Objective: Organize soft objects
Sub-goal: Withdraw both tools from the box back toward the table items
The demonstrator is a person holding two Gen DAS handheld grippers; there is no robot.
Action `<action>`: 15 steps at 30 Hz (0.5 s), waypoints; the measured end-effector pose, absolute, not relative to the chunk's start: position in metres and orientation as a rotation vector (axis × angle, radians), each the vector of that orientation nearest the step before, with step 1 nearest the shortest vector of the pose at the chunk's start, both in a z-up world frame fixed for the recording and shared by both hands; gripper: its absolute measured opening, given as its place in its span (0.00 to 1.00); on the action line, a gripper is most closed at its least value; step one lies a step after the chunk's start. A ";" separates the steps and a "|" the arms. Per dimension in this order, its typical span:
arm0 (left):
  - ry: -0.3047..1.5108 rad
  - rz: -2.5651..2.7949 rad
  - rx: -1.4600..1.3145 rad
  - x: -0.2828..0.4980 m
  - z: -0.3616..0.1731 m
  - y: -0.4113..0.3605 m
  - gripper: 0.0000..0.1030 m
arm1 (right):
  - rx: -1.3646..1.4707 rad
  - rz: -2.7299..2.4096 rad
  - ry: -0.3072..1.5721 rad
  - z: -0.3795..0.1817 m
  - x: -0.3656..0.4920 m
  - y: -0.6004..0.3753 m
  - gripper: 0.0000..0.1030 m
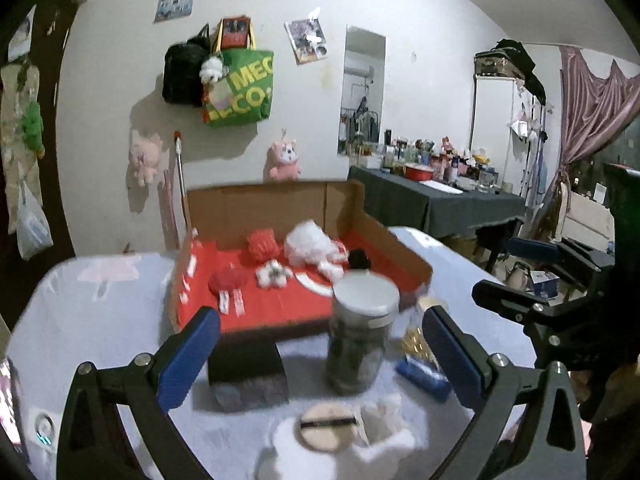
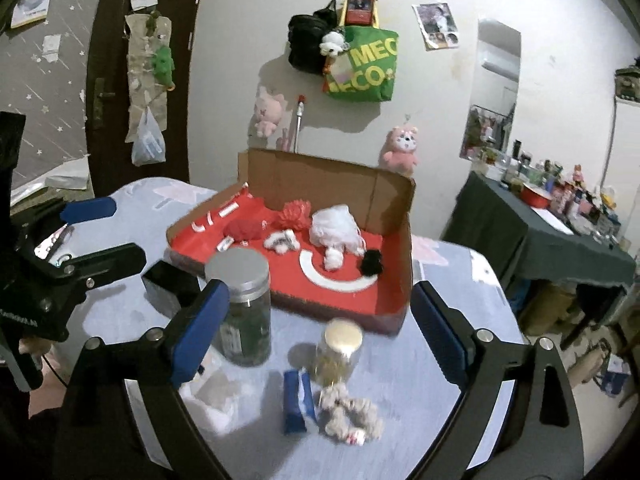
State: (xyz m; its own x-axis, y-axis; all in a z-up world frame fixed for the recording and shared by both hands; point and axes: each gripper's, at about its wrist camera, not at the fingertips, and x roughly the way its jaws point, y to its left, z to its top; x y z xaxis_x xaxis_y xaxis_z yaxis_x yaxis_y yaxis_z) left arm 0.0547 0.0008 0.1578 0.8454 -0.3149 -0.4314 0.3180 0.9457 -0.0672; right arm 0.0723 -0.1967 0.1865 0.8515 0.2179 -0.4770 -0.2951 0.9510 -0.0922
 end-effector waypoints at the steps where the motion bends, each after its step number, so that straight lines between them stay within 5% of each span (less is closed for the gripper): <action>1: 0.465 -0.332 0.004 0.053 0.150 0.000 1.00 | -0.157 0.270 0.484 0.181 0.070 -0.198 0.90; 15: 0.646 -0.300 0.007 0.063 0.060 -0.001 1.00 | -0.089 0.172 0.626 0.093 0.074 -0.224 0.90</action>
